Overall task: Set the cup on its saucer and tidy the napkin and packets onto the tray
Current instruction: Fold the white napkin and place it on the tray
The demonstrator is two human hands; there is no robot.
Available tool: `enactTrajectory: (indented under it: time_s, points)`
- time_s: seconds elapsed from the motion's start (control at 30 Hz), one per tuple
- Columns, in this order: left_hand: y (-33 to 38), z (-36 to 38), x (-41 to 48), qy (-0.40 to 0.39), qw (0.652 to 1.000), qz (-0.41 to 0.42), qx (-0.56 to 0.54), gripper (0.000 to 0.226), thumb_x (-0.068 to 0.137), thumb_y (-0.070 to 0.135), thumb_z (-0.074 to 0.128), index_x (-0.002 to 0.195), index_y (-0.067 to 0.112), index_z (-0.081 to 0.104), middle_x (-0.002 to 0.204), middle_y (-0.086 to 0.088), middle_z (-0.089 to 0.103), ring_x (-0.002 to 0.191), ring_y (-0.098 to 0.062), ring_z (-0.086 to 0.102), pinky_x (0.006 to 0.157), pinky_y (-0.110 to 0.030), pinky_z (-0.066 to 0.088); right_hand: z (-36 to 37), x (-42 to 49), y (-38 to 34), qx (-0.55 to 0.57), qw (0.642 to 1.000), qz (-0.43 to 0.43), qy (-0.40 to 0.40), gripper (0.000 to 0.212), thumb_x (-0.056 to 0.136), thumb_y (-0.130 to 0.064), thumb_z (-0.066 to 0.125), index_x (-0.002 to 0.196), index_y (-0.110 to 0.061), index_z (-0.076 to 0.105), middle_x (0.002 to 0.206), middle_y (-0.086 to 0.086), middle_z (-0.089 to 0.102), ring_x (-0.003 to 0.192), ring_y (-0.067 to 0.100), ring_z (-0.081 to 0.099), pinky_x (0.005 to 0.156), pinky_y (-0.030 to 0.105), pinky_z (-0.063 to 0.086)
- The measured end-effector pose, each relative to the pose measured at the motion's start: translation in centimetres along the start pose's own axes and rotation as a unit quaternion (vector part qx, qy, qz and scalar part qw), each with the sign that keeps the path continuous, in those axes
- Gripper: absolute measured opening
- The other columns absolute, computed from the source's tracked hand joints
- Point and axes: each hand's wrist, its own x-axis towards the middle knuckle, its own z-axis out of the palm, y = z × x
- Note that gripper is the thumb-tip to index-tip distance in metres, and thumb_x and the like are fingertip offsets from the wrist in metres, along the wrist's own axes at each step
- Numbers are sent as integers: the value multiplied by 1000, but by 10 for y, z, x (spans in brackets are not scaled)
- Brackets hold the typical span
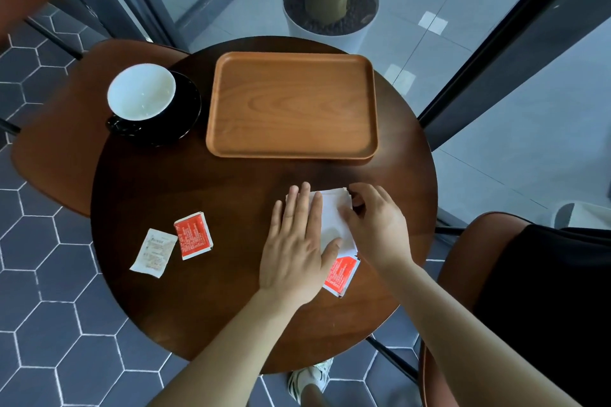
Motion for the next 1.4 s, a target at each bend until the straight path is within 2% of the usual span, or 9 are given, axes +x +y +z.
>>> enactTrajectory:
  time_s: [0.17,0.3,0.47,0.63,0.73,0.83,0.93,1.23,1.4]
  points:
    - [-3,10,3,-2,1000,0,10,80,100,65,17,158,11,7,167,-13,1,155,-27,-1,125,-48,12,4,-3,4,-111,990,-84,-3,47,98,-32,57,142,-26,47,125,-6,55,104,16,59,57,28,54]
    - [-3,8,3,1,1000,7,14,79,100,65,17,159,12,9,167,-13,3,155,-27,-1,124,-50,15,-3,1,4,-175,966,-179,-67,77,81,-24,76,149,-21,41,141,-7,49,107,21,53,69,32,58]
    - [-3,11,5,9,1000,1,14,80,99,67,22,158,14,13,167,-13,7,155,-30,3,124,-51,15,-3,2,7,-221,948,-207,-100,95,68,-44,84,148,-17,41,139,-4,52,108,21,52,83,32,55]
    - [-3,4,2,10,1000,0,4,80,98,67,28,158,14,17,167,-12,7,154,-33,-1,123,-51,17,0,2,6,-225,948,-213,-70,92,61,-39,88,141,-14,50,131,0,57,103,22,56,79,32,56]
    - [-1,-5,-4,27,999,-40,-19,78,98,61,36,155,9,25,164,-18,18,152,-36,16,120,-48,27,2,2,6,-229,947,-219,-48,74,72,-26,81,139,-14,54,128,0,59,100,22,57,74,31,55]
    - [-1,-14,-11,66,991,-105,-42,70,94,51,51,146,4,41,144,-21,48,131,-37,47,101,-48,45,2,2,4,-229,948,-216,-47,68,77,-19,78,140,-14,53,130,1,59,103,24,57,75,34,56]
    - [0,-21,-15,74,987,-131,-57,65,87,40,70,139,4,52,118,-18,62,105,-33,59,83,-47,50,1,1,1,-225,951,-204,-54,69,75,-17,80,139,-14,53,130,2,60,105,25,57,78,36,56]
    - [11,-31,-10,87,961,-175,-194,62,78,19,83,133,12,56,115,-14,60,102,-28,62,80,-37,58,0,8,-5,-225,955,-189,-42,65,76,-12,76,138,-13,56,120,1,63,103,23,56,77,33,55]
    - [13,-32,-11,129,945,-160,-256,56,77,8,82,127,15,58,116,-11,56,102,-24,63,74,-22,53,0,10,-7,-221,960,-167,-45,55,83,-17,74,135,-18,59,117,0,62,103,22,53,83,31,53]
